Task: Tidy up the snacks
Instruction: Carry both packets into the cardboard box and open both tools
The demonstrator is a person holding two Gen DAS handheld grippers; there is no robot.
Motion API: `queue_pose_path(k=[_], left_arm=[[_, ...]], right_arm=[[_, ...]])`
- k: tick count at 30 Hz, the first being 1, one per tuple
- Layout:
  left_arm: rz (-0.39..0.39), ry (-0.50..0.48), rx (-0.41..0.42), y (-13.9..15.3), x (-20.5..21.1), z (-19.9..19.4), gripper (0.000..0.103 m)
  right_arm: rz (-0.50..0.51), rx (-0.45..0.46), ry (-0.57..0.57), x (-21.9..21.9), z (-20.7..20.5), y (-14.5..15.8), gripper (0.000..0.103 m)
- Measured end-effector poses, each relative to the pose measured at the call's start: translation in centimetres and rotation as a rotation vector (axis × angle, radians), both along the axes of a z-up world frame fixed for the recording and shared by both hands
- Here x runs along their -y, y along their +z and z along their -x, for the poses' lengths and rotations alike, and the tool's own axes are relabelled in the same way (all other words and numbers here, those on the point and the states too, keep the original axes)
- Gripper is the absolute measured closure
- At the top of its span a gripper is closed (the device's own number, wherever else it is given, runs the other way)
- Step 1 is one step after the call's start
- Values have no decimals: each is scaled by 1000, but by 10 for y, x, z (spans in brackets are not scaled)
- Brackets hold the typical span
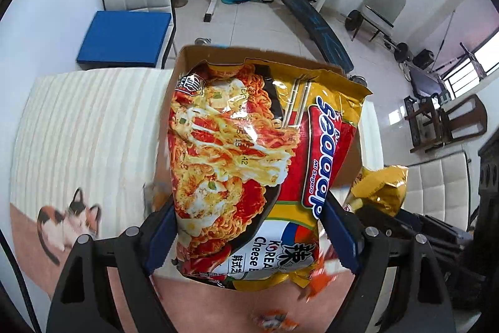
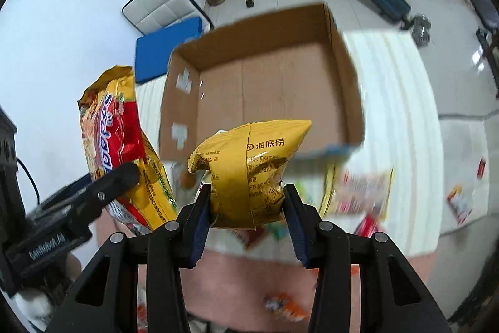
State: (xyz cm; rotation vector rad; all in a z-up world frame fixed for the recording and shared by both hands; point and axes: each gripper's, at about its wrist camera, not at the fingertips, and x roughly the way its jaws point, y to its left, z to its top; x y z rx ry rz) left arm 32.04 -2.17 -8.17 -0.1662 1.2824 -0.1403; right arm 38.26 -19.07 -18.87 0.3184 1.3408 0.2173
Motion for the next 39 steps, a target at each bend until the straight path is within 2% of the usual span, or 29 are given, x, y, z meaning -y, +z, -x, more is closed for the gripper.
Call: queue_pose_path(k=[3,6,13,19,24,29,32,34,38,39], left_arm=[[7,5,-48,-32,-8,-42,19],[4,5,-100,-57,-1,-80,19],[-28,-9,-234,-118,20,-139,19],[-43,-13,-309,-157,35,-158,19],[-38,-12,-356,-179,38,-164,18],[-47,-26,-402,-189,39,-166,18],[-43,-18,-407,-190,36,-167,18],[-51,-16,-403,-189,31,-166,16],[-31,0,-380,-182,38,-175,10],[-29,2,-373,-180,37,-175,10]], right_arm=[[30,7,21,3,-38,-10,56],[40,-38,54,6,-80,-33,56],[112,-125,132,7,-155,-86,56],[159,-168,162,6,-196,-121,55],[169,-189,183,-6,-201,-133,55],[147,-231,181,-5,-208,-148,54],[154,-246,185,-5,-212,-154,46],[154,-250,184,-3,-211,-154,34],[153,-250,172,3,-203,-147,24],[157,-250,169,5,-202,-145,19]])
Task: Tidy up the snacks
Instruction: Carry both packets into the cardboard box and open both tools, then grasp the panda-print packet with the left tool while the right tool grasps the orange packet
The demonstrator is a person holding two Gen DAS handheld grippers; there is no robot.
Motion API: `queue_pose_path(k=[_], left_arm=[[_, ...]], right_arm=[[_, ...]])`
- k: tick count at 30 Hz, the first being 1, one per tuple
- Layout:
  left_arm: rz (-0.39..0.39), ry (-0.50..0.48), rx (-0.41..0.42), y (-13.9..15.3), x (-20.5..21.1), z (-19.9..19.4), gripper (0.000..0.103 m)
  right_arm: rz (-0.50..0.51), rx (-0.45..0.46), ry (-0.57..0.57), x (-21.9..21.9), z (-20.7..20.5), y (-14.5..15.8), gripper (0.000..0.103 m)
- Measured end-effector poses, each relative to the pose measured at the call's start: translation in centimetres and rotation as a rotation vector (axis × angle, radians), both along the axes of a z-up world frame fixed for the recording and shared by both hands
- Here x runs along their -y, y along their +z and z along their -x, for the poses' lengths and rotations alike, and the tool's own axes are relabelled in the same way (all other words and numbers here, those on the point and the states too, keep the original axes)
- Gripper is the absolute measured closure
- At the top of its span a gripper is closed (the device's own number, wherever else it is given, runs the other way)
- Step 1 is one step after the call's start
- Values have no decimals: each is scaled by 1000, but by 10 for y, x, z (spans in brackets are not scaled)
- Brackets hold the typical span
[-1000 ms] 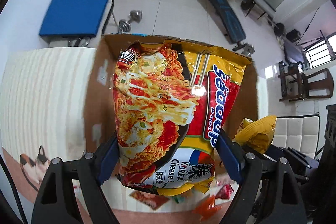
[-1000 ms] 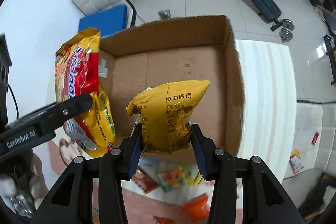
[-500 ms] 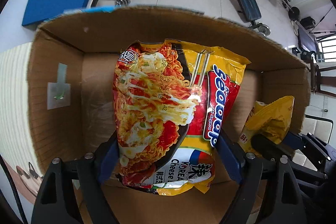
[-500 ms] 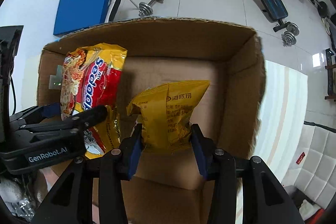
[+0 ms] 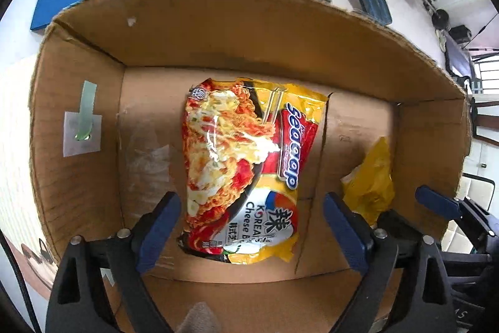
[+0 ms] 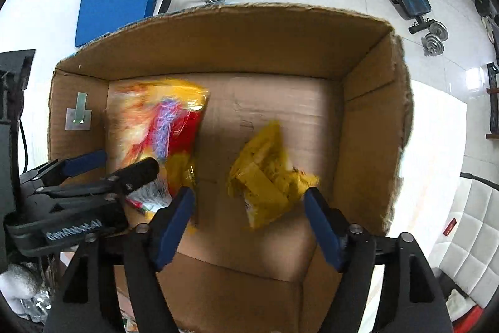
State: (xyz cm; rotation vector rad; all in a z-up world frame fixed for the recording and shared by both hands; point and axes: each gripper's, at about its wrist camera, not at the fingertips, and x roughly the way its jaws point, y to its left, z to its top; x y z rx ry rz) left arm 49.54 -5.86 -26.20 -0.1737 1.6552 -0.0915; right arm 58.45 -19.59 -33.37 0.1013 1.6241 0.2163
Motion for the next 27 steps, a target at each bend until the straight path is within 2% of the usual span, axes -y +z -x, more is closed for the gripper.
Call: queue_pose_path(k=[1,5,11,14,21,27], left_arm=[[4,2,7,4,0,1,10],[5,-3,39,24,-2,9,9],[-51,-26,141,66,-4,37,9],[-75,-23,210,81,-19,52,9],[-123,-3,329,118,-27,110,9],[-90,8,341,126,-32,178,9]], right_arm=[[3,1,-4,1,1,2,15],[-8,14,-19,5,10,14,13],[13,97,-18,-1,29,42,10],[15,148,-26,-4,49,59,10],[29,278,-34,-20,103,95,10],[6,268,-14,-23,169,99,10]])
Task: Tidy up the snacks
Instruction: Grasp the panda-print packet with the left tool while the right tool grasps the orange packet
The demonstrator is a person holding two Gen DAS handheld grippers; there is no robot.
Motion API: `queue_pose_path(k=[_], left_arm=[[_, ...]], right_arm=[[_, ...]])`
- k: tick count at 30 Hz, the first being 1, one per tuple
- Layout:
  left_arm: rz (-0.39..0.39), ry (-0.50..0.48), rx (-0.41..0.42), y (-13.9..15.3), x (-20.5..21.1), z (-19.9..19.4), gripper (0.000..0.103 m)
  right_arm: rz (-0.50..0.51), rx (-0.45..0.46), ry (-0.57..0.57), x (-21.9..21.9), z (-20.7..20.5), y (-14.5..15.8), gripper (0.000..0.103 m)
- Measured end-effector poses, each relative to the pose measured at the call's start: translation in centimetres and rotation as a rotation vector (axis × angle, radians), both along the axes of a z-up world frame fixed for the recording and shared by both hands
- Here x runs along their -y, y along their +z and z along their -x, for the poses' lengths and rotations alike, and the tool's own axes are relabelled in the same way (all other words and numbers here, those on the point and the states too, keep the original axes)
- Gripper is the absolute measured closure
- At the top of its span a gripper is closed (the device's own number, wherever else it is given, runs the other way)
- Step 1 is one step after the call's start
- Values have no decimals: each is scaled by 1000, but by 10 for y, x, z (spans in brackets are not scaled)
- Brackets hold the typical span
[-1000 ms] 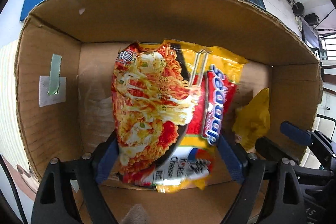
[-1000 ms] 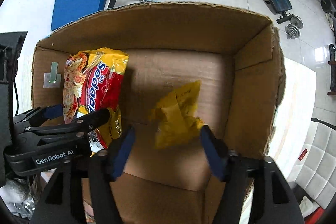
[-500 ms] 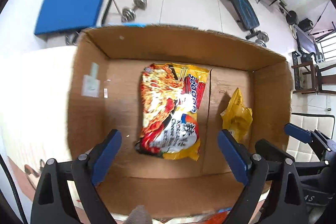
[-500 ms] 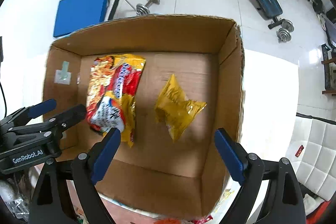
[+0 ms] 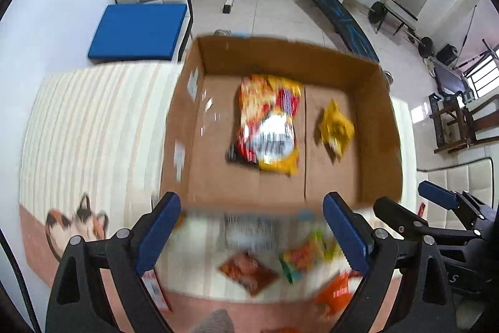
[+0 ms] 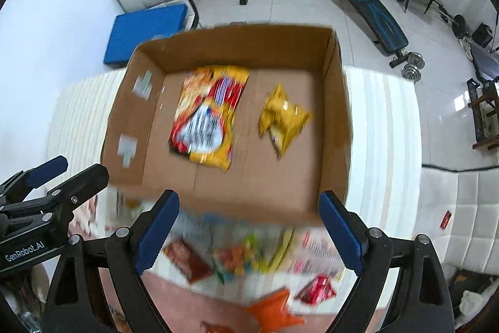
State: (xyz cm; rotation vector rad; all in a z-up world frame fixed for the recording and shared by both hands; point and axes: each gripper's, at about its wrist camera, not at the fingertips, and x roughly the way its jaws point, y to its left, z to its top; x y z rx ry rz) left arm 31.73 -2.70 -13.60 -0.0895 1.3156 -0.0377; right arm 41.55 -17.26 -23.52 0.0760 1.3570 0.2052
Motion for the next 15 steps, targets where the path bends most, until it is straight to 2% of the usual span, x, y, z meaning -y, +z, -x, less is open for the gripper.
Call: queue_pose_path(k=[5,12,15], left_arm=[[14,-6,-104,-32,6,79,9],[134,-16,-438,-123,20,180,9],[193,-16,-515,-145,26,204,10]], right_arm=[[26,-101,33,10,69,-29,10],[68,-270,30,37,149,-87,10],[73,-298,12,46,169,-104,10]])
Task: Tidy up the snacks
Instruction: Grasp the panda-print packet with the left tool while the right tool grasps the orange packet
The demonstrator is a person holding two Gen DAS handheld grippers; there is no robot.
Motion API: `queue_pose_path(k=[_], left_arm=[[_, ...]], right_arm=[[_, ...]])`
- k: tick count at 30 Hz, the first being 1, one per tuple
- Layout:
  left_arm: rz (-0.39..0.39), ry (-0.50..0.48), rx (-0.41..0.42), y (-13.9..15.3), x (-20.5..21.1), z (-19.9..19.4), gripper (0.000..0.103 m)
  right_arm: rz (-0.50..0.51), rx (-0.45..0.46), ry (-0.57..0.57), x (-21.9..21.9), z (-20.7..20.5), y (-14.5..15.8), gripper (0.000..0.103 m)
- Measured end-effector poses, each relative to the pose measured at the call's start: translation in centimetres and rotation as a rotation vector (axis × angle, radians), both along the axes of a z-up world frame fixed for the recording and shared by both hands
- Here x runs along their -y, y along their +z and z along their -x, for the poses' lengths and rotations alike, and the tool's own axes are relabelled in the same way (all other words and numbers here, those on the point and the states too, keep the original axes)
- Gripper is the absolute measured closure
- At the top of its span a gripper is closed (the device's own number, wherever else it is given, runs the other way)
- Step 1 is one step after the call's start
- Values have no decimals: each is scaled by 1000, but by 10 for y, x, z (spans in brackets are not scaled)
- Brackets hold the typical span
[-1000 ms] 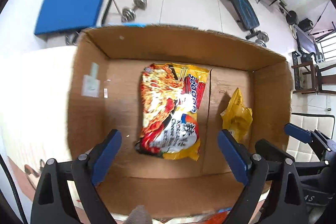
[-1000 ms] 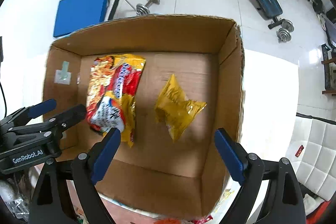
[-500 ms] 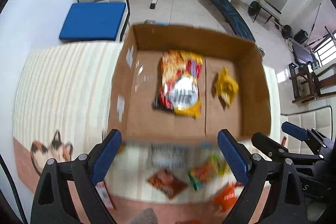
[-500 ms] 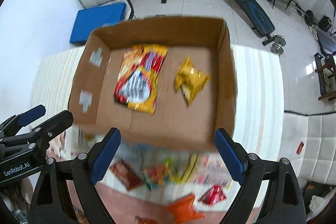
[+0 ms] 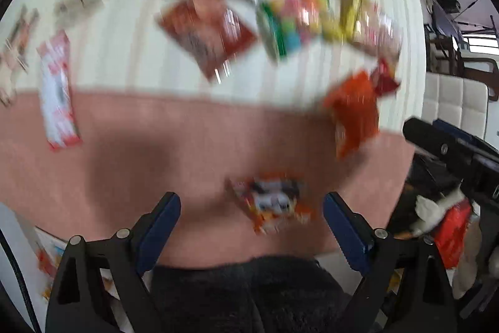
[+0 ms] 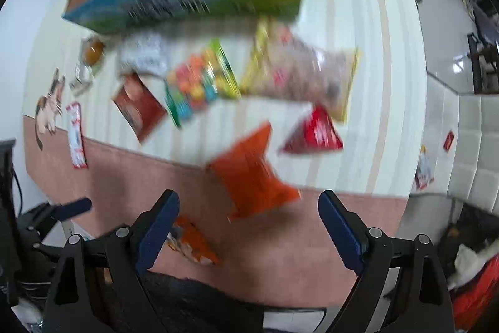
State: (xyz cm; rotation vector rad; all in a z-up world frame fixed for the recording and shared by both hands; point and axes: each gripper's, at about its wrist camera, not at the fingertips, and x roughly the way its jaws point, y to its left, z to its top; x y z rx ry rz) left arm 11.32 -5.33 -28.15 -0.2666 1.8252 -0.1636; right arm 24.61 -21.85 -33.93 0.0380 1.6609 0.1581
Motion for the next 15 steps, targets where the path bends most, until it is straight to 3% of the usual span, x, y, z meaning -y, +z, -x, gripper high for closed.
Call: queue_pose_path(k=[6,10,12,14,15], left_arm=[[87,28,-101,-38,20,26,10],[105,56,-141,-64,33,33,10],[116,80,-159,-77,37,36,18],[107,84,-160,-83,40,36,41],[88,70,-148,-85,42,34,45]], right_arm=[[13,-35,-30,16,23,-23,10],[5,-43,-34,21,26,-31,10],[11,-41,-20,21,24,-32,10],[10,-42,-4,18,20,-33,10],[11,-42,7,16,18,-34,10]])
